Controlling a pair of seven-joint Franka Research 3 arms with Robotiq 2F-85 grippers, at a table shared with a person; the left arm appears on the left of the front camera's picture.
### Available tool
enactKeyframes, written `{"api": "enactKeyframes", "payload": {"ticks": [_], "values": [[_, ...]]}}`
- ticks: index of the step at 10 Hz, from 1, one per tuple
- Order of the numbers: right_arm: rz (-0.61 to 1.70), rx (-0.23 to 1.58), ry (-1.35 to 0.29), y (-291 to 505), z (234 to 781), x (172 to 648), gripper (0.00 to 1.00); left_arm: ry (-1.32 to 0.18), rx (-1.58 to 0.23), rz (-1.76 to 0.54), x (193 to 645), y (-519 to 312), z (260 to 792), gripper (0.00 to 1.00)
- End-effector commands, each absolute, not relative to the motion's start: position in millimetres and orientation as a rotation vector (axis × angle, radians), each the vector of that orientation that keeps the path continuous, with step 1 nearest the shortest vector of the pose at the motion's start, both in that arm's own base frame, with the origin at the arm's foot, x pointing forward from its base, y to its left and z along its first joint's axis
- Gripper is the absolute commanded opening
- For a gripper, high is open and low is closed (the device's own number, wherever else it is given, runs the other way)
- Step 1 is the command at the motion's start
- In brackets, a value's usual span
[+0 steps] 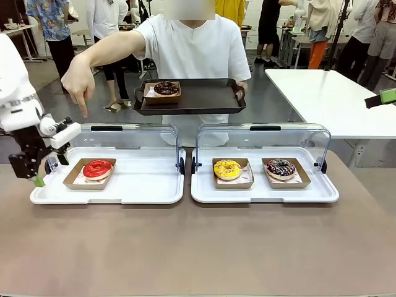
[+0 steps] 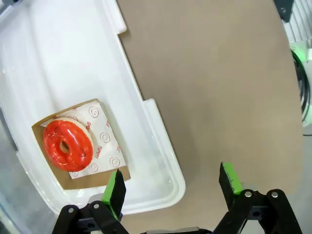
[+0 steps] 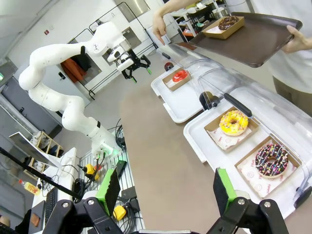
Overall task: Provide the desired donut to the person.
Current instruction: Pick up and lift the Paper togo box containing the Donut pointed at by the person.
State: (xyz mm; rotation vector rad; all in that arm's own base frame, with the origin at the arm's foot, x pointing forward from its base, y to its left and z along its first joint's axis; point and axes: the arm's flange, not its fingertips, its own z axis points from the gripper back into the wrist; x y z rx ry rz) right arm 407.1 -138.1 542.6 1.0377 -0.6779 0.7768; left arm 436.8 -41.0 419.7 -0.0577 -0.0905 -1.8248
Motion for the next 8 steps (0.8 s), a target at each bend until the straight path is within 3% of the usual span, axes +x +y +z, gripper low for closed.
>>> {"api": "enactKeyframes", "payload": {"ticks": [1,7,8], "values": [[0.78,1.043,-0.681,-137.8,542.7,407.2,1.0,-0.129,-0.02,-1.783,440.9,-35.1,403.2,1.0],[0.78,1.043,-0.681,-137.8,542.7,407.2,1.0,-0.169,-0.042,-1.781,462.3,-30.4,369.6,1.0],[0.78,1.043,-0.681,-137.8,542.7,407.2,1.0,-0.103,-0.042,-1.772,453.9,-30.3,369.5,1.0]]}}
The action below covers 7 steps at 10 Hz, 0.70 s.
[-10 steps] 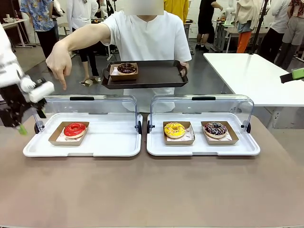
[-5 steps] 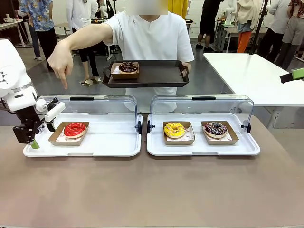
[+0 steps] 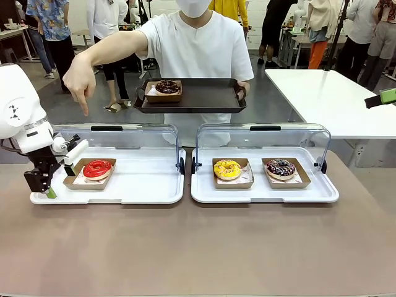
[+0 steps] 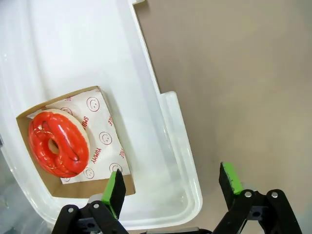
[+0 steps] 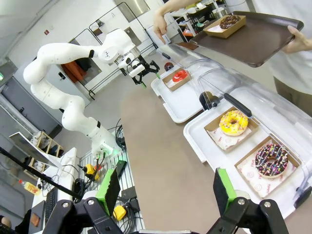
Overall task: Provide the desired donut to the person.
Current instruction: Pick up and lift the Paper togo box containing the Donut pointed at by the person.
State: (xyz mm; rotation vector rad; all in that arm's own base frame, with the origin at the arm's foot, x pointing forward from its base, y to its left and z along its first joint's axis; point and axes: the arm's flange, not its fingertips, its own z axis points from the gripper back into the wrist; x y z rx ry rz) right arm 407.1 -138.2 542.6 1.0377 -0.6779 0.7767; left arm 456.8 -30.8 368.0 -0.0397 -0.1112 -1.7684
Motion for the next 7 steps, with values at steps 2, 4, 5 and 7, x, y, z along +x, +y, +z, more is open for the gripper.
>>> {"api": "enactKeyframes", "payload": {"ticks": [2,4,5,7], "values": [[0.78,1.043,-0.681,-137.8,542.7,407.2,1.0,-0.103,-0.042,-1.772,453.9,-30.3,369.5,1.0],[0.78,1.043,-0.681,-137.8,542.7,407.2,1.0,-0.103,-0.042,-1.772,453.9,-30.3,369.5,1.0],[0.78,1.043,-0.681,-137.8,542.7,407.2,1.0,-0.107,-0.044,-1.77,456.2,-30.9,367.7,1.0],[0.78,1.043,-0.681,-137.8,542.7,407.2,1.0,-0.07,-0.04,-1.747,480.9,-31.4,359.0,1.0]]}}
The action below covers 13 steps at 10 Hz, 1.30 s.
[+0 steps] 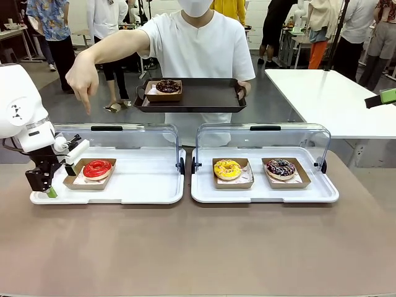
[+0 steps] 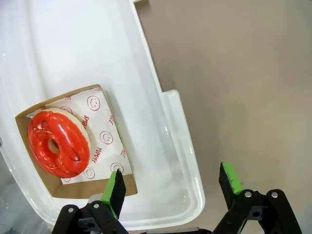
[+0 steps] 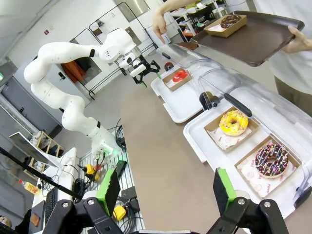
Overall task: Provide the desired donut to the person.
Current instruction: Pick up and lift the Paper togo box containing the Donut pointed at by the person.
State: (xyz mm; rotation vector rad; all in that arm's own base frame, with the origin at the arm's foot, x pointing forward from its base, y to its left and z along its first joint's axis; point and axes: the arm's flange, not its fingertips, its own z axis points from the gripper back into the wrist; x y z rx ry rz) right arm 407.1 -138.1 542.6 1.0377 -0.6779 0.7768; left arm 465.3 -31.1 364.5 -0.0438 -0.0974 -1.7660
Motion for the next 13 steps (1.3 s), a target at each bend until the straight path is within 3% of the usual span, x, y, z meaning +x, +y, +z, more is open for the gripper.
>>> {"api": "enactKeyframes", "payload": {"ticks": [1,10,11,12,13], "values": [[0.78,1.043,-0.681,-137.8,542.7,407.2,1.0,-0.068,-0.028,-1.718,483.2,-32.9,350.9,1.0],[0.78,1.043,-0.681,-137.8,542.7,407.2,1.0,-0.058,0.081,-1.627,512.4,-29.3,327.0,1.0],[0.78,1.043,-0.681,-137.8,542.7,407.2,1.0,-0.058,0.083,-1.639,514.6,-29.7,327.4,0.46],[0.78,1.043,-0.681,-137.8,542.7,407.2,1.0,-0.054,0.086,-1.643,514.7,-29.5,327.2,0.46],[0.78,1.043,-0.681,-137.8,542.7,407.2,1.0,-0.057,0.087,-1.64,512.6,-29.3,326.8,0.0]]}}
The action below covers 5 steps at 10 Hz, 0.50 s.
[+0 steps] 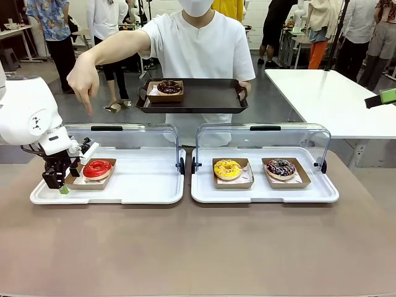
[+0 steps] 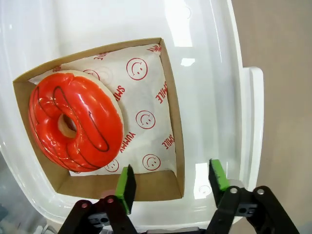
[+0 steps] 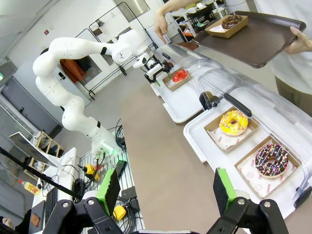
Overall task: Provide the desired donut to the person.
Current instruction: Pick up and lift the Paper togo box containing the Donut pointed at by the person.
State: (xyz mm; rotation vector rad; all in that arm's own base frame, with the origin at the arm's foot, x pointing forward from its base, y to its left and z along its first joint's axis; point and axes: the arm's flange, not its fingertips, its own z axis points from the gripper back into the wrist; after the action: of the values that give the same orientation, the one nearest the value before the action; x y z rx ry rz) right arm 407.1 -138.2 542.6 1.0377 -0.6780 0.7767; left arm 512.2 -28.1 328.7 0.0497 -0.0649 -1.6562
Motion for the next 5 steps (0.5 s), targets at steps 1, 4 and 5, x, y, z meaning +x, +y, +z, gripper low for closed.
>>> {"api": "enactKeyframes", "payload": {"ticks": [1,4,5], "values": [[0.78,1.043,-0.681,-137.8,542.7,407.2,1.0,-0.059,0.088,-1.638,512.2,-28.7,327.6,0.41],[0.78,1.043,-0.681,-137.8,542.7,407.2,1.0,-0.062,0.083,-1.631,512.3,-28.0,329.6,0.0],[0.78,1.043,-0.681,-137.8,542.7,407.2,1.0,-0.061,0.082,-1.633,513.3,-28.1,330.4,0.02]]}}
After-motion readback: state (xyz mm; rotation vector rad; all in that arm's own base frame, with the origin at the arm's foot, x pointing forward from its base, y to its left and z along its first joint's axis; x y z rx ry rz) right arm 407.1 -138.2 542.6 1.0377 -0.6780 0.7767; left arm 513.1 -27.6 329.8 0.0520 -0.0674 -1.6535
